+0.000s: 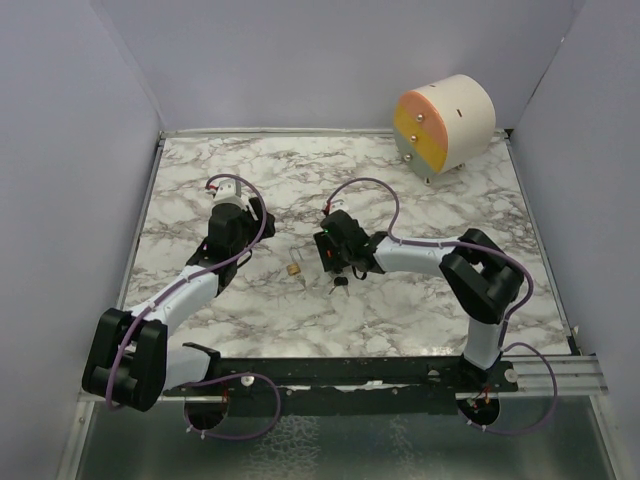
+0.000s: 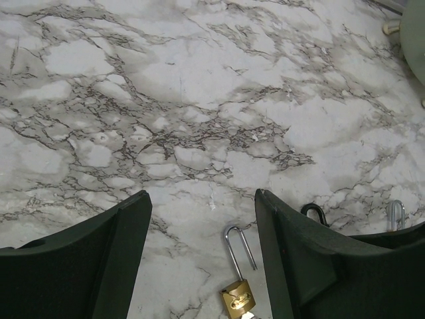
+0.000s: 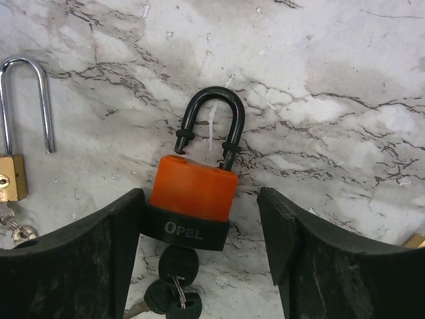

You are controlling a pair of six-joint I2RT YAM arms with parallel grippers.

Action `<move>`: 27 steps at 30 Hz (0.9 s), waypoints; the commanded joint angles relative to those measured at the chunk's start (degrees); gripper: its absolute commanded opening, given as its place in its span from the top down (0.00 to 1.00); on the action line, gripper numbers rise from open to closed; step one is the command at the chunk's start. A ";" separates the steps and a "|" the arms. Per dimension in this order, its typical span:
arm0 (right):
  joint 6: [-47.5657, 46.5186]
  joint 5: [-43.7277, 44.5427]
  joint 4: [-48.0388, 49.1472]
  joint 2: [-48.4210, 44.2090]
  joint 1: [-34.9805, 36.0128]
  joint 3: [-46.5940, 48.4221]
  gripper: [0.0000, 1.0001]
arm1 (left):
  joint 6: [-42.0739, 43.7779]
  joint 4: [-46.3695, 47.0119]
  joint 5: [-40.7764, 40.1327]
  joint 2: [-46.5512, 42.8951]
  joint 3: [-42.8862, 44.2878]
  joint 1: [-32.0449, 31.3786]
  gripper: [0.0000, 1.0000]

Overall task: Lock with the key
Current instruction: Pick up the lock from the center of the board.

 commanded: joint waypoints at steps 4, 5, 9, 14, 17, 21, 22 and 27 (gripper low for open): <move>0.42 1.68 -4.20 3.72 1.38 1.36 0.42 | -0.75 1.70 1.47 0.25 -0.75 0.29 0.34; 0.34 1.54 -4.38 3.79 1.43 1.47 0.48 | -0.77 1.71 1.43 0.22 -0.78 0.28 0.34; 0.21 1.36 -5.38 4.43 1.52 1.82 0.73 | -0.83 1.71 1.10 0.16 -0.95 0.31 0.34; 0.20 1.98 -7.54 5.86 1.52 2.59 0.99 | -0.86 1.79 1.25 0.16 -0.80 0.36 0.34; -0.33 3.45 -7.25 5.83 1.52 2.56 0.99 | -0.73 1.82 1.34 0.08 -0.57 0.33 0.34; -3.03 5.96 -3.78 2.70 1.52 2.04 0.99 | -0.13 1.65 1.33 -0.22 -0.10 0.34 0.34; -4.22 6.27 -2.15 1.58 1.52 1.77 0.99 | -0.02 1.48 1.27 -0.34 0.11 0.32 0.34; -11.78 7.17 7.08 -3.87 1.51 0.98 0.99 | 0.78 0.88 0.54 -1.28 0.98 0.29 0.34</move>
